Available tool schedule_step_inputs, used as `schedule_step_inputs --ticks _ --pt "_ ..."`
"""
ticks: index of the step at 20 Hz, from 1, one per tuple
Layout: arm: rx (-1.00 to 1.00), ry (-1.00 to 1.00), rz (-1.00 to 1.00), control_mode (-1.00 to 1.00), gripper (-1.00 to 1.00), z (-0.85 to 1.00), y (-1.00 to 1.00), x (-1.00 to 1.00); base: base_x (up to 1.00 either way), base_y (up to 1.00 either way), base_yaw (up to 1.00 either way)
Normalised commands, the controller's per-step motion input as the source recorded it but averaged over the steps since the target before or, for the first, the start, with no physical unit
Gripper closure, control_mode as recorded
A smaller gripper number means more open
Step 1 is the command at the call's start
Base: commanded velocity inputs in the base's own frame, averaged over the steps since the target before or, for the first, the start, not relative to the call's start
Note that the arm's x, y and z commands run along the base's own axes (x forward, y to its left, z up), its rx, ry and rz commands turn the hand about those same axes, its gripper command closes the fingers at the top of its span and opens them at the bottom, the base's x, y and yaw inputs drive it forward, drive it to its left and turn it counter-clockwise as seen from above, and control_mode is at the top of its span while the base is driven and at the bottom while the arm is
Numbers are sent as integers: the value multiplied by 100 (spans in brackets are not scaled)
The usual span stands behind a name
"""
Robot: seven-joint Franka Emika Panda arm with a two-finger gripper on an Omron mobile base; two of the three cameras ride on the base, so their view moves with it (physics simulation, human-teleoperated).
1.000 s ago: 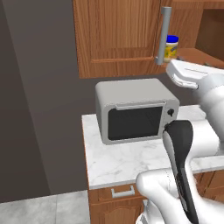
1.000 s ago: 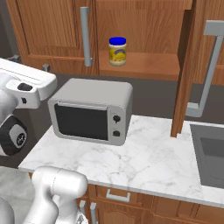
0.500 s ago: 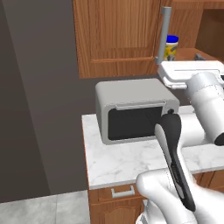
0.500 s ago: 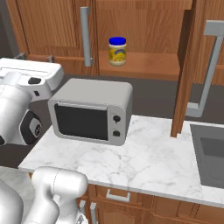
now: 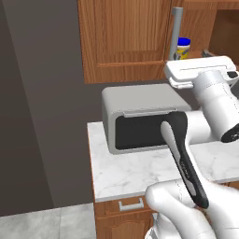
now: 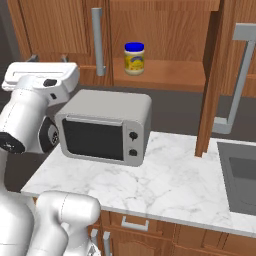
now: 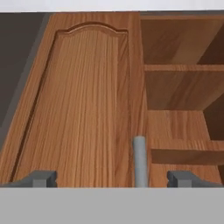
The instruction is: Move the condiment bottle and mayonnaise from the cabinet to the dining counter.
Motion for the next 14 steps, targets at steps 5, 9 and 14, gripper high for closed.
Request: schedule_step_inputs --ticks 5,9,14 --pt "0 0 0 -100 -100 6 0 42 0 0 0" --pt "0 1 0 -100 -100 3 0 48 0 0 0" --pt "0 1 0 -100 -100 2 -5 37 0 0 0"
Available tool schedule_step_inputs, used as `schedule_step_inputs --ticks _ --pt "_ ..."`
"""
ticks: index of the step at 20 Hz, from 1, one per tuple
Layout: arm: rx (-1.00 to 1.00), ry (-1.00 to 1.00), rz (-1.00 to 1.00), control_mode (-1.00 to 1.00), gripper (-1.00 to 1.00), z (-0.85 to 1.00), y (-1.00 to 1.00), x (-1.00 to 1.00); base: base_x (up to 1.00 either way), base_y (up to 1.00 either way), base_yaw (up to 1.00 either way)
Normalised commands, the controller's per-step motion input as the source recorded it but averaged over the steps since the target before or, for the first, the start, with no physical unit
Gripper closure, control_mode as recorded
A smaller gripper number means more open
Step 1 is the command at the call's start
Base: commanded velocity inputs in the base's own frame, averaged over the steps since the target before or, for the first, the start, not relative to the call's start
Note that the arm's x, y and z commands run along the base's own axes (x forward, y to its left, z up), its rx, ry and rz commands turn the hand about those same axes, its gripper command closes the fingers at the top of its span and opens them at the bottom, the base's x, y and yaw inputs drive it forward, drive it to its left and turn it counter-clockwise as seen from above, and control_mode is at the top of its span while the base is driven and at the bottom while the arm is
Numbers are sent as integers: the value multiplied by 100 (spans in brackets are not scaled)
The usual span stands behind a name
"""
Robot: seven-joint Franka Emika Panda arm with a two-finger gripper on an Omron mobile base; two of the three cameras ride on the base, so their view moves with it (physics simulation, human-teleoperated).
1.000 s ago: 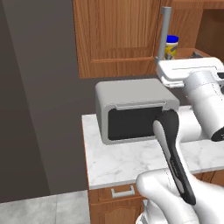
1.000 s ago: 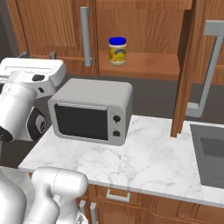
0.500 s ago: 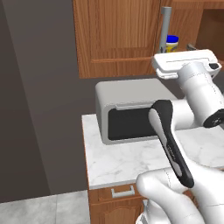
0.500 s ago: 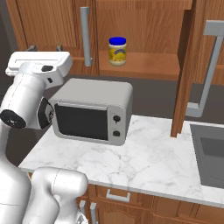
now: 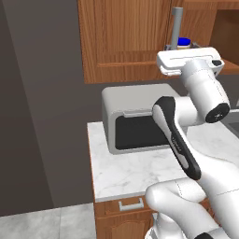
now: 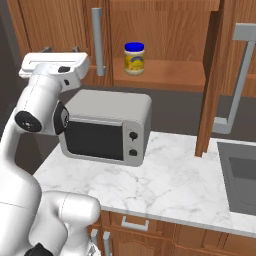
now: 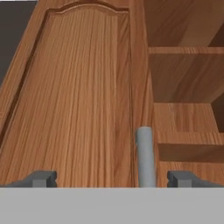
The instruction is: Move the condiment bottle and mayonnaise from the cabinet to the dining counter.
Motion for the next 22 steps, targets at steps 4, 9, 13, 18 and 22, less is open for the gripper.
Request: schedule_step_inputs --ticks 4,9,13,18,22 --pt "0 0 0 -100 -100 2 -18 9 0 0 0" --pt "0 0 0 -100 -100 1 -18 2 0 0 0" --pt "0 0 0 -100 -100 0 -6 21 0 0 0" --pt "0 0 0 -100 -100 0 -9 30 0 0 0" --pt "0 0 0 -100 -100 0 -11 36 0 0 0"
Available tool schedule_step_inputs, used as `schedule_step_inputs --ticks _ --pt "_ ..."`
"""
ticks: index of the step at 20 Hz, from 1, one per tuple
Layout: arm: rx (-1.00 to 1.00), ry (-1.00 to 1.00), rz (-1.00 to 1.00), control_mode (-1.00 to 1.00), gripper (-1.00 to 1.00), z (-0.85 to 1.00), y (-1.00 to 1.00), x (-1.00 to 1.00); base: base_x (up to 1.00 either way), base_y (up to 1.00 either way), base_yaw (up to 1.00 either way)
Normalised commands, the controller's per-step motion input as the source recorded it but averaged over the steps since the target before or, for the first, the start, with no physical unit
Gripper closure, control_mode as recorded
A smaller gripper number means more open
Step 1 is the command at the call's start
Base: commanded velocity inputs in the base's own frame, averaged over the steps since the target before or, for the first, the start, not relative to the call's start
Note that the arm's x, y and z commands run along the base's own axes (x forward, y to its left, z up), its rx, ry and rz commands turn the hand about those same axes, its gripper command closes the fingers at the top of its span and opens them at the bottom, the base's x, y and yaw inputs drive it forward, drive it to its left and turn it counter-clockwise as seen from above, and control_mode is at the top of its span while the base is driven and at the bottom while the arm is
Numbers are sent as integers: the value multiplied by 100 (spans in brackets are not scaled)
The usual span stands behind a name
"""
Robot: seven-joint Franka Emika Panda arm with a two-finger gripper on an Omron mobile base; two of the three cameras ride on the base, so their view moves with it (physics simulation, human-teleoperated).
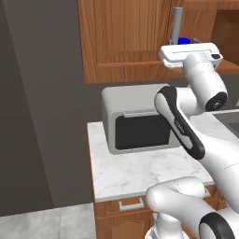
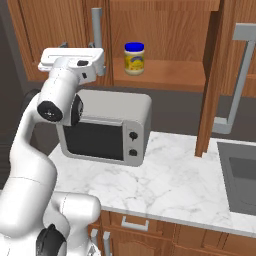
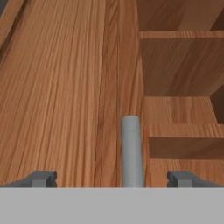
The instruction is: Move the condiment bottle and mayonnaise from the cabinet to the dining counter.
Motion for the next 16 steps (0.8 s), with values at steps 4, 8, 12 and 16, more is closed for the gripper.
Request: schedule_step_inputs --ticks 4,8,12,16 --pt "0 1 0 -100 -100 0 -6 41 0 0 0" --pt "0 2 0 -100 -100 0 -1 48 0 0 0" --pt "0 4 0 -100 -100 0 0 53 0 0 0" --pt "0 4 0 -100 -100 0 0 53 0 0 0"
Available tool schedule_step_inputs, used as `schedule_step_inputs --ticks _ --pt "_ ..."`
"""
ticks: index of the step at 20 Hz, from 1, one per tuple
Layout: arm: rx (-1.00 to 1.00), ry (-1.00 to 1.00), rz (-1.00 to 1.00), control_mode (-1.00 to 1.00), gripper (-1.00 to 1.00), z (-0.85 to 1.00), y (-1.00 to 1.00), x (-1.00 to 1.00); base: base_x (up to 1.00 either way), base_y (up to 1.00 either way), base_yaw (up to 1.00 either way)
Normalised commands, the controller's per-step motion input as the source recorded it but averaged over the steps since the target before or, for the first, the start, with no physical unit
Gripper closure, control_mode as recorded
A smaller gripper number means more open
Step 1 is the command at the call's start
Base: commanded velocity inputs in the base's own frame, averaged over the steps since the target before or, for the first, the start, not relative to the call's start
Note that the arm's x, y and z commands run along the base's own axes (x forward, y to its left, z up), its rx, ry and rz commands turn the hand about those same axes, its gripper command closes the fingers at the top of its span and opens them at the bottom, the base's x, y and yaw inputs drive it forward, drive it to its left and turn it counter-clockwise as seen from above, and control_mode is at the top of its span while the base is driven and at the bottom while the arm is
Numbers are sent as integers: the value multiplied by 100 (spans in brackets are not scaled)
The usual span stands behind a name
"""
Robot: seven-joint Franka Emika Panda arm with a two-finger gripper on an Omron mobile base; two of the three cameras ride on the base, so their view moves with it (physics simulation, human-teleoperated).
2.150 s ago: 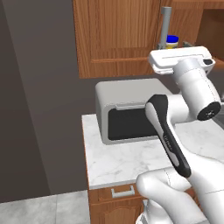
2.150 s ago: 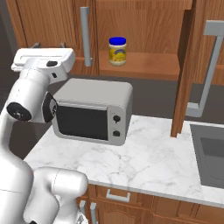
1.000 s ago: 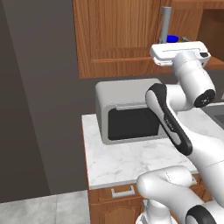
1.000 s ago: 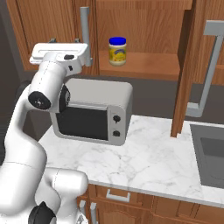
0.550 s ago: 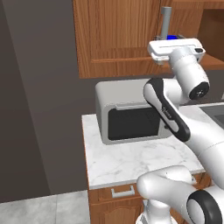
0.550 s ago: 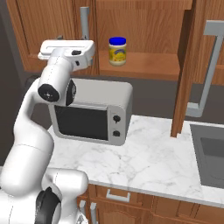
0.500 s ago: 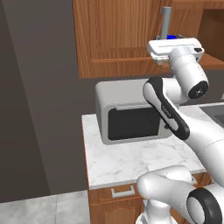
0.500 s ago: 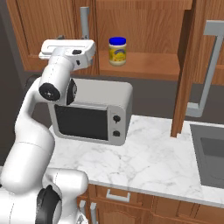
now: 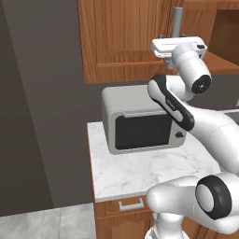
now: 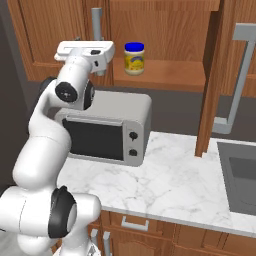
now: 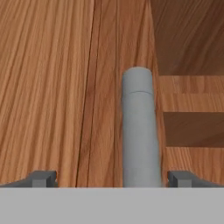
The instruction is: Move the condiment bottle and mayonnaise from the cabinet to the dining counter.
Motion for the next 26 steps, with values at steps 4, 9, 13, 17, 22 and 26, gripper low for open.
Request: schedule_step_inputs --ticks 4,9,13,17,22,26 --pt "0 4 0 -100 -100 0 0 50 0 0 0" --pt "0 2 0 -100 -100 0 0 34 0 0 0" --pt "0 2 0 -100 100 0 13 23 0 0 0" --pt "0 7 0 -100 100 0 51 15 0 0 0" --pt "0 3 0 -100 100 1 67 -24 0 0 0" --pt "-4 2 0 -100 100 10 77 -60 0 0 0"
